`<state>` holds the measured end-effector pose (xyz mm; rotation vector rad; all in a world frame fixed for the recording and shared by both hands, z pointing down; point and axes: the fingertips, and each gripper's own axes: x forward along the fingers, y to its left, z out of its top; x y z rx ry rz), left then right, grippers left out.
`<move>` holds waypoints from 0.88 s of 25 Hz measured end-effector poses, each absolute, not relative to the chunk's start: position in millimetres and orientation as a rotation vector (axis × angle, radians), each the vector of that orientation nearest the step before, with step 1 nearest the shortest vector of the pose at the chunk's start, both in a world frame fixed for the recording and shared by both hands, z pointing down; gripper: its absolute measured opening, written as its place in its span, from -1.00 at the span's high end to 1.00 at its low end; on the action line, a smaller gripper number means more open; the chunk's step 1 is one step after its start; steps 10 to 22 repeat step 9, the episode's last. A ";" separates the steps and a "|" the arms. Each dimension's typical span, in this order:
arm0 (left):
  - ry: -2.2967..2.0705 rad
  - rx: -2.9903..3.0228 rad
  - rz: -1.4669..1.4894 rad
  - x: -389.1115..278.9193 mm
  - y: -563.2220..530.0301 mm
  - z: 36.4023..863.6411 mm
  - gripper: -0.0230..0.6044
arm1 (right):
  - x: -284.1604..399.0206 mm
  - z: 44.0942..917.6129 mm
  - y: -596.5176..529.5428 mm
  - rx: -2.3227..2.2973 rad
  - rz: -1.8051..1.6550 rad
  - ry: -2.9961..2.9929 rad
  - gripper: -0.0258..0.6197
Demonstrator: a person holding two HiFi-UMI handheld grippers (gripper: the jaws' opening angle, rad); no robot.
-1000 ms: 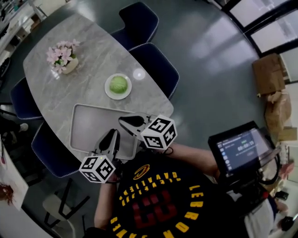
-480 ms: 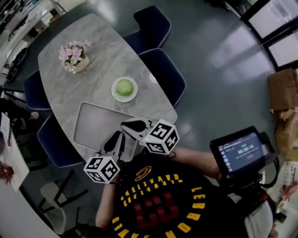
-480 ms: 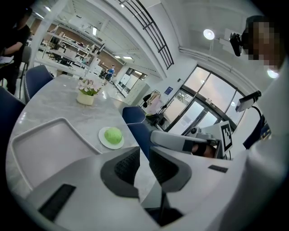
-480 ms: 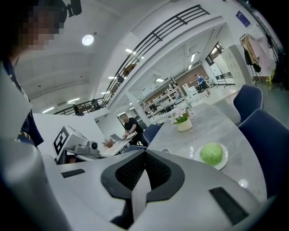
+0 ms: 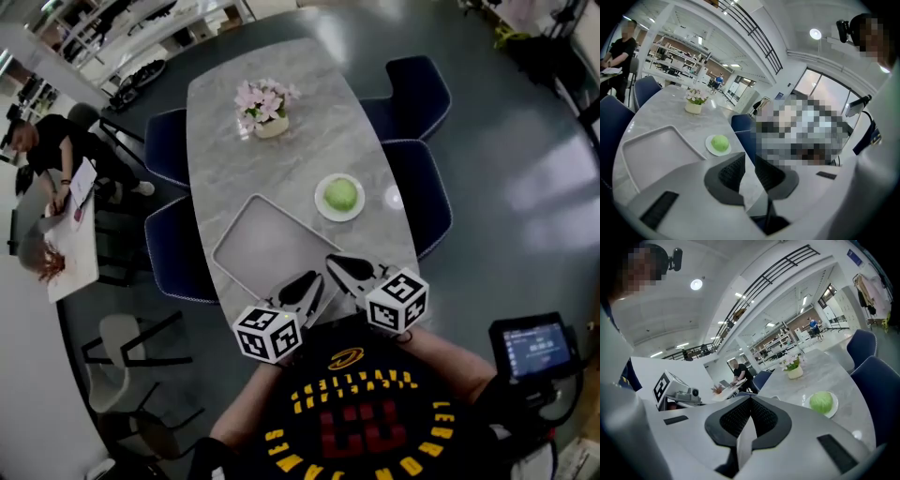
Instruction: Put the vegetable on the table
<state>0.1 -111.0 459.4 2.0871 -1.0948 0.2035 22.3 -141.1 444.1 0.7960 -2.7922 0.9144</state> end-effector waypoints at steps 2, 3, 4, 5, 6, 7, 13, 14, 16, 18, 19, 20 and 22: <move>-1.118 2.084 0.200 -1.8 -111.9 458.8 0.72 | 22.3 443.2 -142.9 0.786 0.905 -2.804 0.90; -1.125 2.083 0.198 -1.9 -112.2 458.6 0.72 | 22.9 442.6 -143.3 0.784 0.901 -2.808 0.91; -1.129 2.082 0.196 -1.6 -112.3 458.5 0.72 | 23.8 442.1 -143.7 0.783 0.897 -2.811 0.91; -1.130 2.081 0.196 -1.0 -112.6 458.5 0.72 | 24.6 441.6 -144.1 0.783 0.894 -2.812 0.90; -1.129 2.081 0.197 -0.3 -112.9 458.6 0.72 | 25.2 441.2 -144.7 0.784 0.892 -2.813 0.90; -1.128 2.081 0.199 0.4 -113.2 458.7 0.72 | 25.6 441.1 -145.4 0.786 0.891 -2.814 0.90; -1.126 2.084 0.204 1.6 -114.2 458.8 0.72 | 25.9 441.1 -146.9 0.787 0.890 -2.817 0.90; -1.126 2.084 0.204 1.6 -114.2 458.8 0.72 | 25.9 441.1 -146.9 0.787 0.890 -2.817 0.90; -1.126 2.084 0.204 1.6 -114.2 458.8 0.72 | 25.9 441.1 -146.9 0.787 0.890 -2.817 0.90; -1.126 2.084 0.204 1.6 -114.2 458.8 0.72 | 25.9 441.1 -146.9 0.787 0.890 -2.817 0.90; -1.126 2.084 0.204 1.6 -114.2 458.8 0.72 | 25.9 441.1 -146.9 0.787 0.890 -2.817 0.90; -1.126 2.084 0.204 1.6 -114.2 458.8 0.72 | 25.9 441.1 -146.9 0.787 0.890 -2.817 0.90; -1.126 2.084 0.204 1.6 -114.2 458.8 0.72 | 25.9 441.1 -146.9 0.787 0.890 -2.817 0.90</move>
